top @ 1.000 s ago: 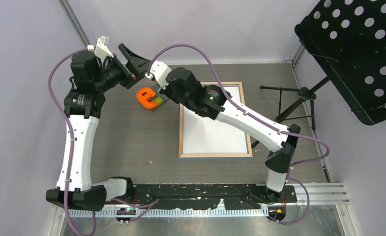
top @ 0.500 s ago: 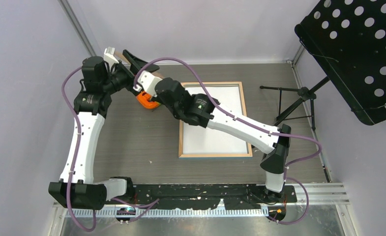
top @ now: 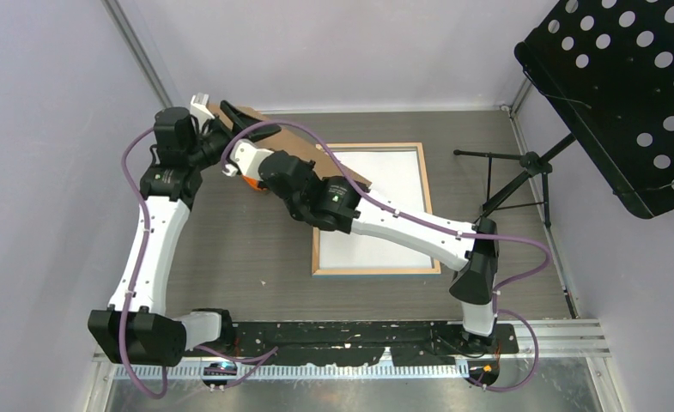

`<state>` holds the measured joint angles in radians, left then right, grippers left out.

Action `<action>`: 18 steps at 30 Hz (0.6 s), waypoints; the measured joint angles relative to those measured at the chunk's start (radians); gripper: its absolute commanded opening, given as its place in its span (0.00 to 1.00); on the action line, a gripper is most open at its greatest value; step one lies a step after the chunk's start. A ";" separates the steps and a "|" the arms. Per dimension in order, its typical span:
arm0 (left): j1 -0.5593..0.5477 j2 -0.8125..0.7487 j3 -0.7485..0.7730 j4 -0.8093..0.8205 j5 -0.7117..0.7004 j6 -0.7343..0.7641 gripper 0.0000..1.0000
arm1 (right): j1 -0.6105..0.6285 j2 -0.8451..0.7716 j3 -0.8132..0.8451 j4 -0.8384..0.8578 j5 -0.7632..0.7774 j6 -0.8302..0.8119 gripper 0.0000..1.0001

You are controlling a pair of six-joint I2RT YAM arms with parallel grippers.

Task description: Put the photo into the frame

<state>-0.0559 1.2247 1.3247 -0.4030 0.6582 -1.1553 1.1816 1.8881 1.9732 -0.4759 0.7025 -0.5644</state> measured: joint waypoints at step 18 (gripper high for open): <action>0.006 -0.011 -0.149 0.100 0.018 -0.069 0.00 | 0.027 0.017 -0.080 0.074 0.141 -0.149 0.09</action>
<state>-0.0502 1.2140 1.1759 -0.3031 0.6762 -1.2247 1.2091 1.9049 1.8931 -0.4023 0.8436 -0.7136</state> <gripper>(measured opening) 0.094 0.084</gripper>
